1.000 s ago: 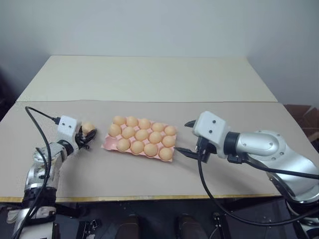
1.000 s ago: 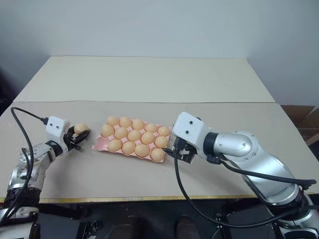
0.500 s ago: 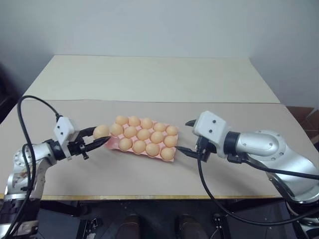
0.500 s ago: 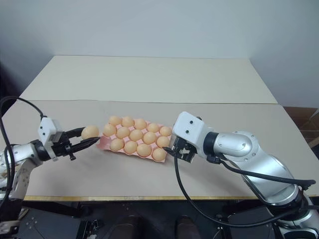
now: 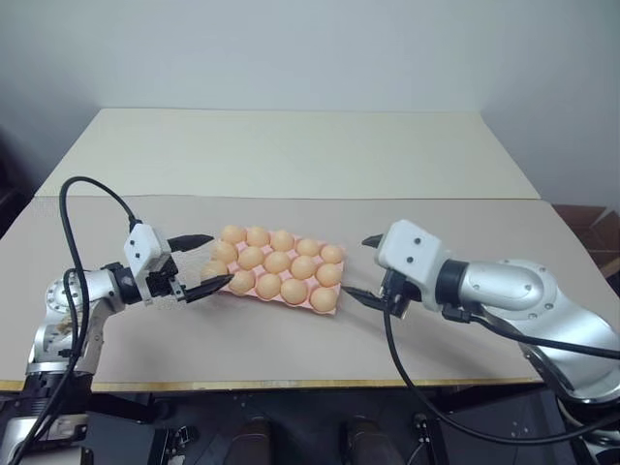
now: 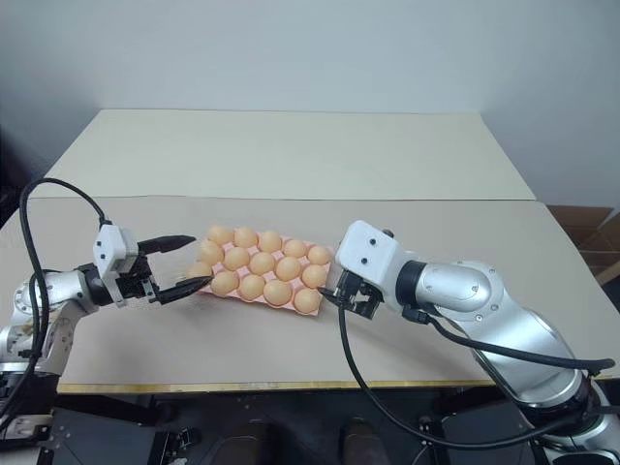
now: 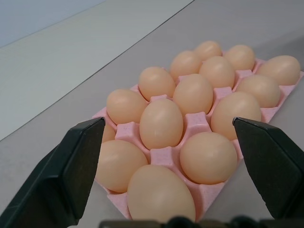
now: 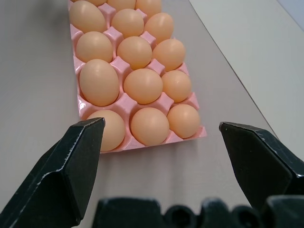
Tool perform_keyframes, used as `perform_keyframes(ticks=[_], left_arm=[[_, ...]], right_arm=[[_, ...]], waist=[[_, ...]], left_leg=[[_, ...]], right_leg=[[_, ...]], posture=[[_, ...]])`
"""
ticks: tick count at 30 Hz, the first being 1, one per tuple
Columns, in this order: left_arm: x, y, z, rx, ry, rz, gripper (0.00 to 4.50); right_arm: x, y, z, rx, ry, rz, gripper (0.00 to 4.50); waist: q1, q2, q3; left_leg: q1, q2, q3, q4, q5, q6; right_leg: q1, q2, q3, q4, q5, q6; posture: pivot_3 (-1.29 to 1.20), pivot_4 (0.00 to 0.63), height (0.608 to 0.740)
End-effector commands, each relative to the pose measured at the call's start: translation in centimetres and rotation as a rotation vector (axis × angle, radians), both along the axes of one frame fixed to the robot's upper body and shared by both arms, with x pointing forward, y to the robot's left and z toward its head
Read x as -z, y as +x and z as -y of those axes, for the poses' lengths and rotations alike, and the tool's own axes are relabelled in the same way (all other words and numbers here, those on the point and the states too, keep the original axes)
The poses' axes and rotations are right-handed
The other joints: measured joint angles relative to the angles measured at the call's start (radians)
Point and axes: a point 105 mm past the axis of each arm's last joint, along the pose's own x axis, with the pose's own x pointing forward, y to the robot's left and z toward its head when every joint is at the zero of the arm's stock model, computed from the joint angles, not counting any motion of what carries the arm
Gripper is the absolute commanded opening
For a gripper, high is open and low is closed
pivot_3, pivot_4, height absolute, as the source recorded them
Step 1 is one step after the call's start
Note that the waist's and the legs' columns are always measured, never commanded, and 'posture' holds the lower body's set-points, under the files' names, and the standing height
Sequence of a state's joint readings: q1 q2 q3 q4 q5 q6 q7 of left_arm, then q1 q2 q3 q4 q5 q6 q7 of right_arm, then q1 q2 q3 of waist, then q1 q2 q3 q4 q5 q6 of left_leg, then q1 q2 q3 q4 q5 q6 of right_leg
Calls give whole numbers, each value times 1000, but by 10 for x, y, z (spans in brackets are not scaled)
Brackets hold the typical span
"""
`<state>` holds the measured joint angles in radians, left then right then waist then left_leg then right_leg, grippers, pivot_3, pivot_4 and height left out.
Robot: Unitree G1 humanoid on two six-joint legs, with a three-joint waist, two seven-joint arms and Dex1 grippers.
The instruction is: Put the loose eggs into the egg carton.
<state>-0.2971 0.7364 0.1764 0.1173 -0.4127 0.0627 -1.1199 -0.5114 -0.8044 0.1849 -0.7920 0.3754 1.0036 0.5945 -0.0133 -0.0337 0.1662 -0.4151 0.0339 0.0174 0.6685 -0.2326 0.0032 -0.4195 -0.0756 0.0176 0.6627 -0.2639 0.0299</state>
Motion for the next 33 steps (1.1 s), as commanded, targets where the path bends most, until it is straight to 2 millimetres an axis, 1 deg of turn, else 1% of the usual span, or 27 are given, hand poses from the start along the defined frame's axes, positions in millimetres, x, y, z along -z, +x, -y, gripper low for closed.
perform_keyframes(ticks=[1,4,6,10,14,17,24,26,30,33], left_arm=[[-21,-3,1,19,-17,88,4473],[-27,-6,-3,11,-21,100,4473],[-33,-14,-8,9,-14,103,4473],[-47,-40,-18,48,-6,72,4473],[-47,-66,-30,71,62,-4,4473],[-50,-80,-38,62,104,-34,4473],[-54,-109,-59,40,190,-101,4473],[-53,-115,-64,35,213,-124,4473],[-52,-123,-69,23,241,-149,4473],[-53,-126,-69,11,245,-146,4473]], right_arm=[[-12,-2,1,3,11,56,4500],[-12,-2,0,1,13,56,4500],[-11,-2,1,0,10,54,4500],[-12,-1,5,6,4,53,4500],[-17,-2,15,5,15,35,4500],[-23,-7,31,14,47,0,4500],[-36,-31,78,-45,30,-104,4500],[-39,-38,89,-73,7,-135,4500],[-43,-48,104,-130,-40,-160,4500],[-43,-49,109,-143,-63,-166,4500]], waist=[[0,0,0],[0,0,0],[-2,0,0],[-7,0,0],[-4,0,0],[4,0,0],[7,1,0],[6,1,0],[3,1,1],[2,1,1]], left_leg=[[0,0,0,0,0,0],[0,0,0,0,0,0],[0,0,-1,0,0,0],[0,1,-2,0,0,0],[1,1,-1,0,0,0],[1,1,-1,0,0,0],[1,1,5,-1,0,0],[4,1,7,-1,0,0],[12,2,7,-3,0,0],[15,2,8,-4,0,0]], right_leg=[[0,0,0,0,0,0],[0,0,0,0,0,0],[0,0,0,0,0,0],[-1,1,1,0,0,0],[0,0,1,0,0,0],[1,0,0,0,0,0],[2,0,-1,-4,0,0],[4,0,0,-4,0,0],[13,1,-1,-7,0,0],[16,0,-1,-8,-1,0]], posture=[[0,150,740],[0,150,740],[0,150,740],[0,150,740],[0,150,740],[0,150,740],[0,150,740],[0,150,740],[0,150,740],[0,150,740]])
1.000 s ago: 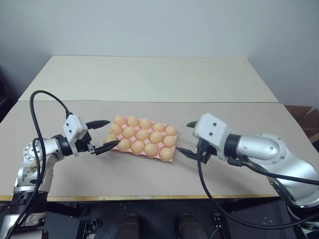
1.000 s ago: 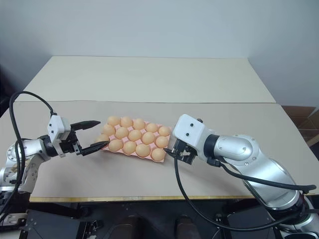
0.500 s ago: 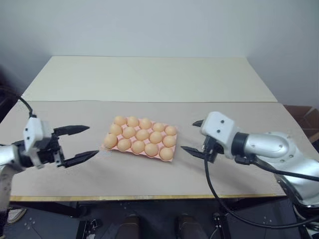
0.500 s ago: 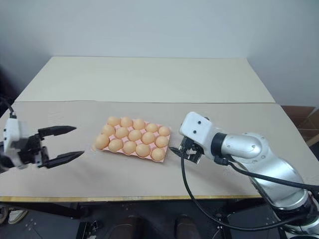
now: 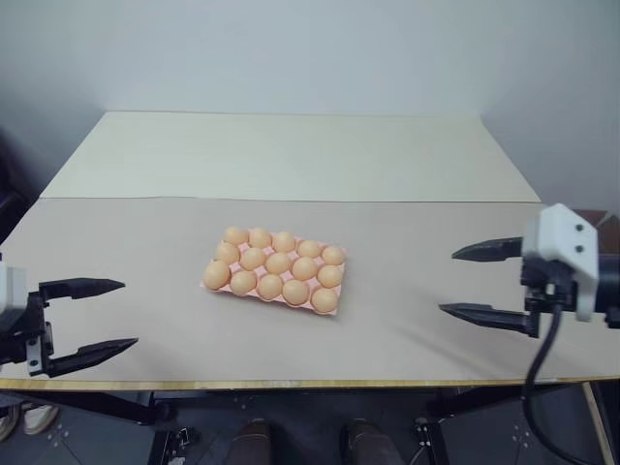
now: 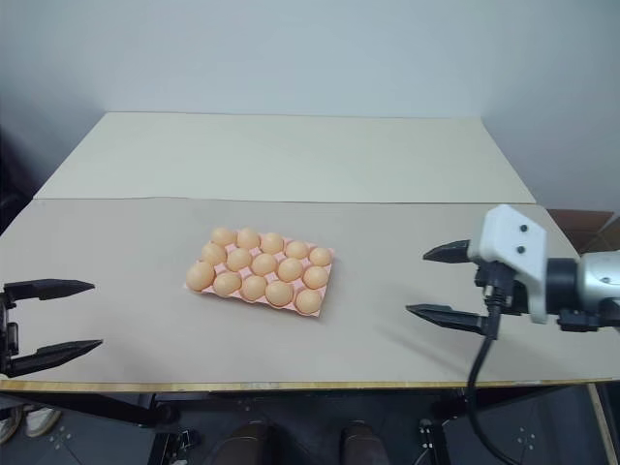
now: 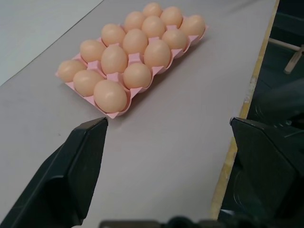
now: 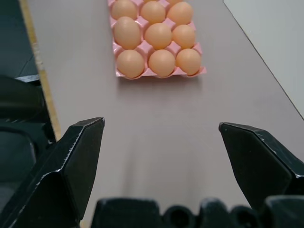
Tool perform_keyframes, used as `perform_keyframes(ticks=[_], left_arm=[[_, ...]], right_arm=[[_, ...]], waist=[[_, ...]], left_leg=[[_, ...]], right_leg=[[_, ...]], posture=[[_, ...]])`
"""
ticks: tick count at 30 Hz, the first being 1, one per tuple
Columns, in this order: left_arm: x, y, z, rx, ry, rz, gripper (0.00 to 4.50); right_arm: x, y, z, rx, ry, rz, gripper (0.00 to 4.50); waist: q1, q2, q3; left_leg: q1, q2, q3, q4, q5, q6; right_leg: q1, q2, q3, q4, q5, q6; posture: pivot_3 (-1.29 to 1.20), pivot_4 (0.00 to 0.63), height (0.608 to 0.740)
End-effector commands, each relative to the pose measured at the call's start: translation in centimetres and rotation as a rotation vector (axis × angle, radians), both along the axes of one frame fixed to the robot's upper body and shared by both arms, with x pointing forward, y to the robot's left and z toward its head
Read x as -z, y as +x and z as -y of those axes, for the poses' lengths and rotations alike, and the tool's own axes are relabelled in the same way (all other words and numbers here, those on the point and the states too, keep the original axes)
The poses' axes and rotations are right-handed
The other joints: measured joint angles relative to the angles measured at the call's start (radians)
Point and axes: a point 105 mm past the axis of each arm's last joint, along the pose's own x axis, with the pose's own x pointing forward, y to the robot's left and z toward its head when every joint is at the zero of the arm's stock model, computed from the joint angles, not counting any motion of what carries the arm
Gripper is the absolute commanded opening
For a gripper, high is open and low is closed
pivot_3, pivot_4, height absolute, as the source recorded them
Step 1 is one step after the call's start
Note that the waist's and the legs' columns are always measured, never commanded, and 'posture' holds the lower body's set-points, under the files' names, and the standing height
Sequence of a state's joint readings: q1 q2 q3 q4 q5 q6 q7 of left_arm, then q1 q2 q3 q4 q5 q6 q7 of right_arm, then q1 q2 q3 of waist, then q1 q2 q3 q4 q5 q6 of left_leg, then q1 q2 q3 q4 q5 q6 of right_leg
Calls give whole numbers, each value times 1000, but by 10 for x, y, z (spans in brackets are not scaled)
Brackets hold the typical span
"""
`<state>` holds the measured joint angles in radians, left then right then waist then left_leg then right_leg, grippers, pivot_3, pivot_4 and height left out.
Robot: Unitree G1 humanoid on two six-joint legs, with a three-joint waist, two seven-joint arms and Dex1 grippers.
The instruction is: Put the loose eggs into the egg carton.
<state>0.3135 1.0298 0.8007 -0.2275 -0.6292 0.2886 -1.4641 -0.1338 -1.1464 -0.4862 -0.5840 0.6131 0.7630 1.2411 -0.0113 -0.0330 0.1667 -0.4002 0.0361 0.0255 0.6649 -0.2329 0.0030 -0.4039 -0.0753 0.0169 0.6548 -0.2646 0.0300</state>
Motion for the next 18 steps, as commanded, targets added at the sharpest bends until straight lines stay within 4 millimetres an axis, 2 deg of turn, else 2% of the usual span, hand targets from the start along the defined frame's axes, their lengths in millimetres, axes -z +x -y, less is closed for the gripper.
perform_keyframes(ticks=[1,18], left_arm=[[-12,-4,2,-4,32,45,4473],[-26,-16,1,-88,43,54,4473]], right_arm=[[-10,-4,3,-42,-34,56,4500],[1,2,10,-52,-67,48,4500]], waist=[[0,0,0],[0,0,0]], left_leg=[[0,0,0,0,0,0],[0,0,1,-1,0,0]], right_leg=[[0,0,0,0,0,0],[-1,0,0,0,0,0]], posture=[[0,150,740],[0,150,740]])
